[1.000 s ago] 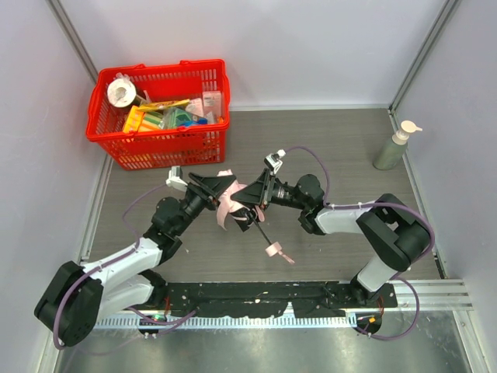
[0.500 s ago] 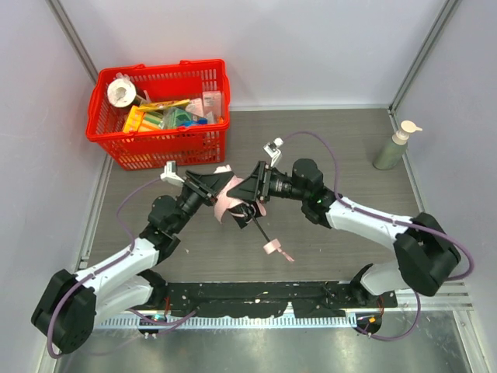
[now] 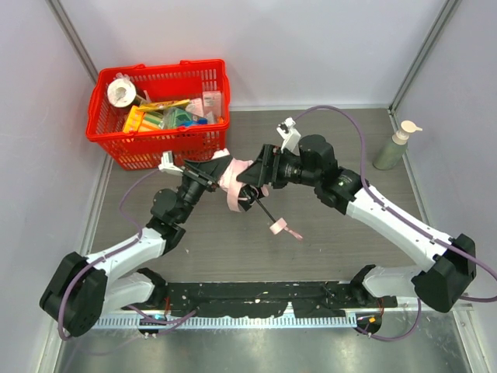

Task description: Put away the umbrella

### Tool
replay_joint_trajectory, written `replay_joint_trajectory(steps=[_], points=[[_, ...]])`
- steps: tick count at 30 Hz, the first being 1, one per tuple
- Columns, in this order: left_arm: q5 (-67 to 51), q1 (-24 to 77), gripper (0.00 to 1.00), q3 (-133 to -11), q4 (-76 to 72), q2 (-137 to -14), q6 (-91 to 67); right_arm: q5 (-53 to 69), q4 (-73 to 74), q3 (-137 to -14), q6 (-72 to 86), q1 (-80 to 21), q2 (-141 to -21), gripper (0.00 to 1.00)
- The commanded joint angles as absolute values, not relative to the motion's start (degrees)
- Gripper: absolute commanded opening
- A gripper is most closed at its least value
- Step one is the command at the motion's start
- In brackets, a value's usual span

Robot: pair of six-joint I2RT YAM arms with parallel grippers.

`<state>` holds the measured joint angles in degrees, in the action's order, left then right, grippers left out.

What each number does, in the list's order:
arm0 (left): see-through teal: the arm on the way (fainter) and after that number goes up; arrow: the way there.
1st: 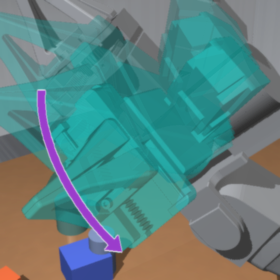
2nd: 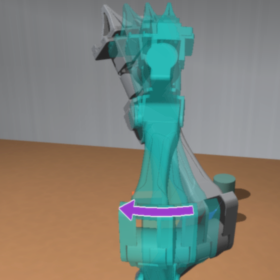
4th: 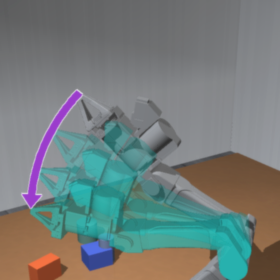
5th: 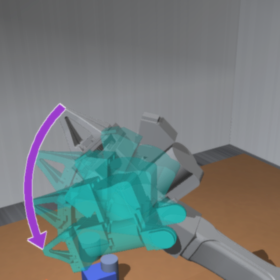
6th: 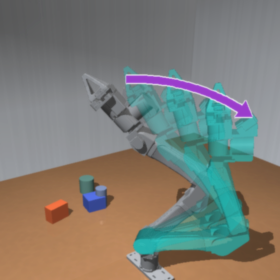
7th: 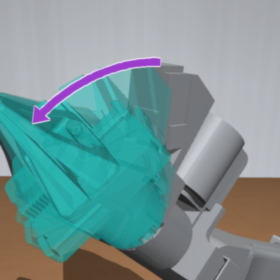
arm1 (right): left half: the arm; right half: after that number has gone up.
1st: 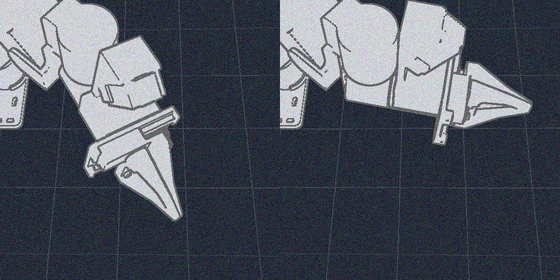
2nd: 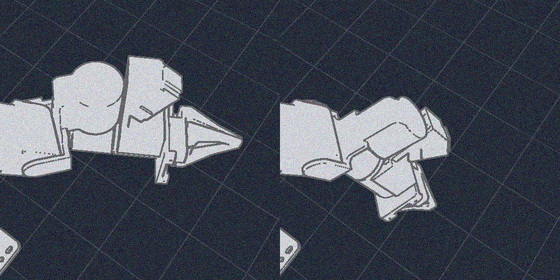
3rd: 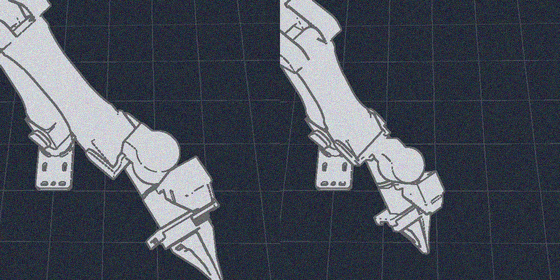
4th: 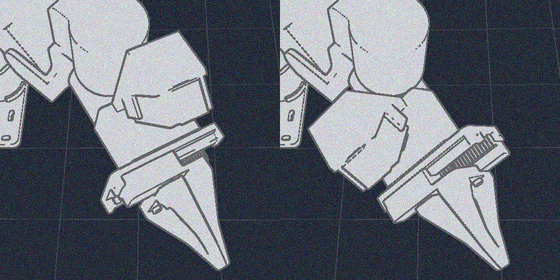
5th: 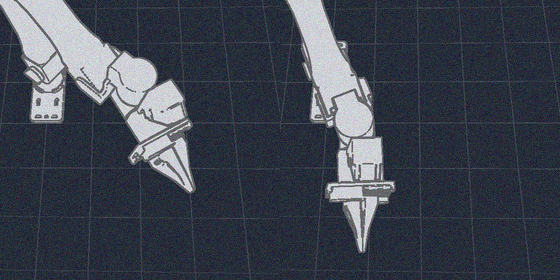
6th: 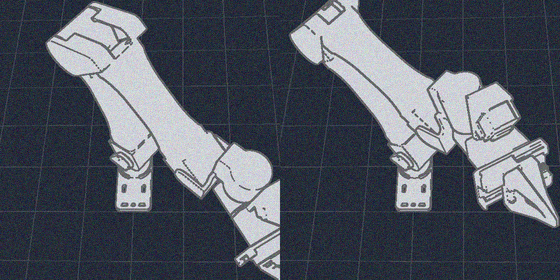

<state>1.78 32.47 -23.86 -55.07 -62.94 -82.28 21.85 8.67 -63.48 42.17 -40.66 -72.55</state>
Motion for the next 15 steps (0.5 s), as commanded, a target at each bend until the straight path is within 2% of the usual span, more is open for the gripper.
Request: replay_joint_trajectory(steps=[1,5,8,15], points=[[2.6,31.6,0.0,-28.6,-67.2,-64.0,-79.4,18.8,14.3,-67.9,39.7,-40.1,-69.0,0.83],[2.7,31.0,0.0,-30.3,-67.9,-64.5,-76.2,17.8,16.8,-70.0,40.2,-39.9,-67.6,0.83],[2.3,29.4,0.0,-31.8,-68.5,-65.0,-75.9,10.8,17.0,-69.6,44.2,-38.8,-64.5,0.84],[1.1,26.3,0.0,-35.6,-75.6,-68.2,-79.9,2.3,29.6,-75.0,50.4,-28.4,-62.7,0.89]])
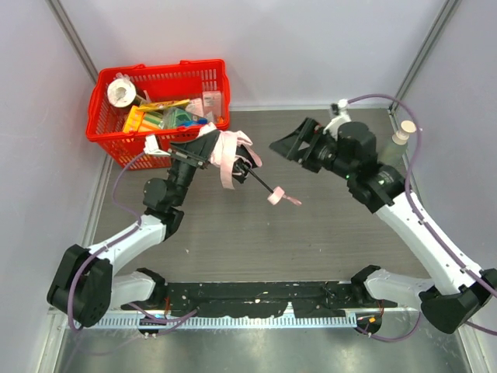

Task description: Put away the umbrella

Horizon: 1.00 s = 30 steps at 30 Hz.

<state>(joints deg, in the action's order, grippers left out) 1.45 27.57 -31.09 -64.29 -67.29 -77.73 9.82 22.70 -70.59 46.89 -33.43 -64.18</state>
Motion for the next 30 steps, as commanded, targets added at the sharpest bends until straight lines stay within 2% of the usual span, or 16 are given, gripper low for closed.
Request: replay_joint_trajectory(steps=[1,2,5,7,10,11,19,30], points=[[1.0,26.1,0.0,-36.6,-76.5,-68.6,-80.3,2.2,29.8,-74.2,52.3,-25.4,-61.9,0.9],[0.8,25.9,0.0,-37.7,-77.2,-68.8,-80.6,3.0,29.8,-71.5,53.8,-23.6,-61.4,0.94],[0.3,25.7,0.0,-40.6,-77.5,-69.3,-80.9,10.3,27.6,-65.4,62.0,-17.0,-61.2,0.95],[0.3,25.6,0.0,-42.4,-77.8,-69.5,-81.3,18.1,18.7,-60.3,69.0,-16.7,-62.0,0.94],[0.3,25.8,0.0,-43.9,-78.6,-70.2,-82.3,25.9,5.5,-50.2,80.7,-17.8,-63.1,0.84],[0.3,25.7,0.0,-44.3,-79.0,-70.7,-82.7,26.4,0.5,-49.0,86.0,-19.4,-63.5,0.81],[0.5,25.8,0.0,-45.5,-83.8,-73.9,-86.9,24.3,-28.3,-46.1,107.1,-34.4,-72.6,0.82],[-1.1,25.8,0.0,-46.5,-86.8,-75.2,-88.1,18.7,-34.4,-44.2,118.9,-41.1,-74.9,0.82]])
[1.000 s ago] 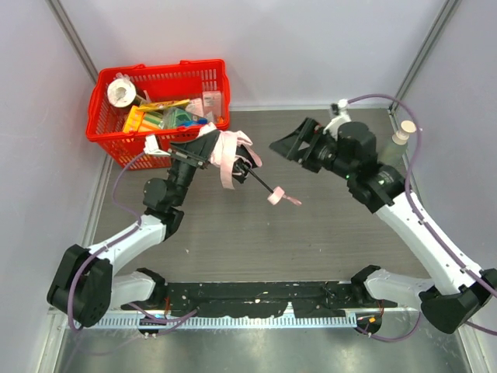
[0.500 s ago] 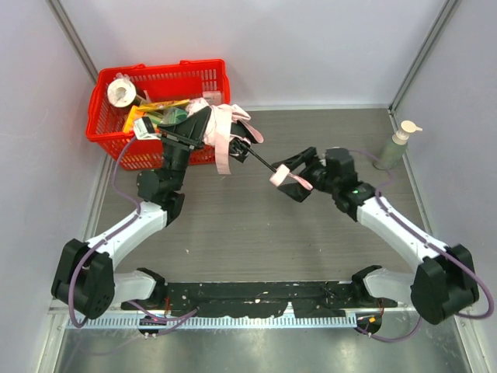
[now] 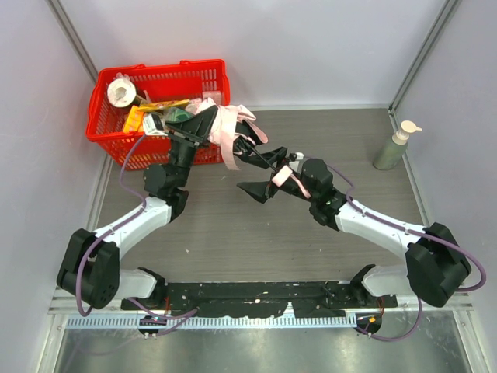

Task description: Put away the umbrella

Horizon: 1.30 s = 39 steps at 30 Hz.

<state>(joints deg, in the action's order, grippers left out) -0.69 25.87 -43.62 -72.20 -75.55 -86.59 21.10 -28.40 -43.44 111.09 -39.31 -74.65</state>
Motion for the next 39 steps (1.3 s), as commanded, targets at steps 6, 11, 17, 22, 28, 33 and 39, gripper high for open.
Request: replay_joint_trajectory(steps=[6,11,17,22,28,33,39], points=[[1.1,25.8,0.0,-45.3,-88.5,-75.2,-89.3,18.5,-34.9,-46.8,120.1,-42.9,-76.3,0.75],[0.6,25.8,0.0,-45.4,-88.5,-75.0,-90.8,18.3,-35.4,-46.1,121.0,-43.2,-75.7,0.73],[0.4,26.1,0.0,-44.2,-88.5,-73.3,-90.4,18.1,-35.0,-48.2,121.3,-44.1,-76.2,0.71],[0.4,26.3,0.0,-43.5,-88.6,-72.9,-90.5,17.7,-35.0,-51.6,122.3,-46.5,-78.0,0.66],[0.4,26.3,0.0,-43.7,-88.6,-72.2,-90.4,16.9,-35.4,-51.5,122.9,-47.4,-78.4,0.55],[0.7,26.6,0.0,-43.6,-88.6,-72.4,-92.5,16.1,-36.3,-51.0,122.6,-47.5,-79.3,0.33],[0.8,27.9,0.0,-43.6,-88.6,-71.8,-93.2,16.7,-40.7,-53.3,119.9,-47.5,-83.1,0.07]])
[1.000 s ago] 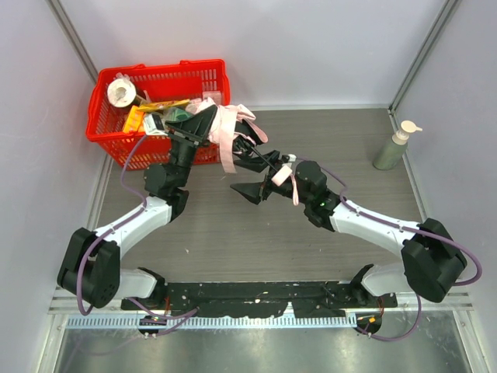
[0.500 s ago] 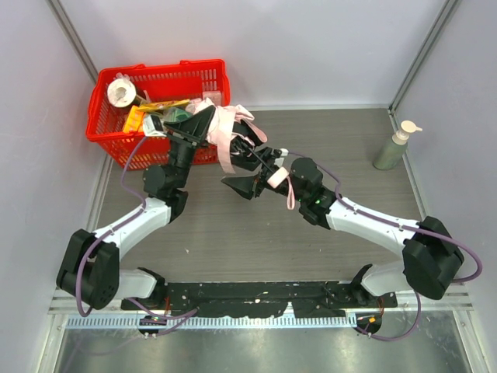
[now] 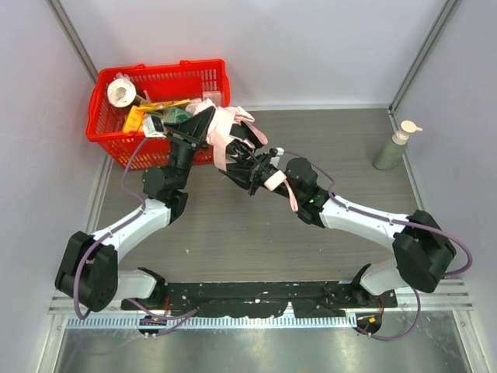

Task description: Put away the umbrella

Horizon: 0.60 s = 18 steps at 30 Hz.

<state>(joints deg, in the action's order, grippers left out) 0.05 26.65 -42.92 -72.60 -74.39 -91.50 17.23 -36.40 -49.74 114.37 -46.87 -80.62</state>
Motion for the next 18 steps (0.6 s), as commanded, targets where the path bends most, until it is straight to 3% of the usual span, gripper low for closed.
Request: replay_joint_trajectory(steps=[1,7,13,18], points=[[0.9,28.1,0.0,-43.6,-88.5,-71.8,-93.4,16.8,-42.1,-54.0,119.4,-47.5,-83.8,0.01],[2.2,30.7,0.0,-42.3,-88.5,-72.3,-97.8,16.3,-49.1,-56.2,111.6,-45.7,-89.1,0.01],[1.9,31.6,0.0,-35.3,-88.5,-69.5,-104.6,19.8,-51.5,-56.2,92.0,-36.2,-88.5,0.01],[0.3,31.6,0.0,-26.9,-81.3,-63.8,-105.2,23.6,-50.8,-58.1,75.7,-34.4,-86.8,0.01]])
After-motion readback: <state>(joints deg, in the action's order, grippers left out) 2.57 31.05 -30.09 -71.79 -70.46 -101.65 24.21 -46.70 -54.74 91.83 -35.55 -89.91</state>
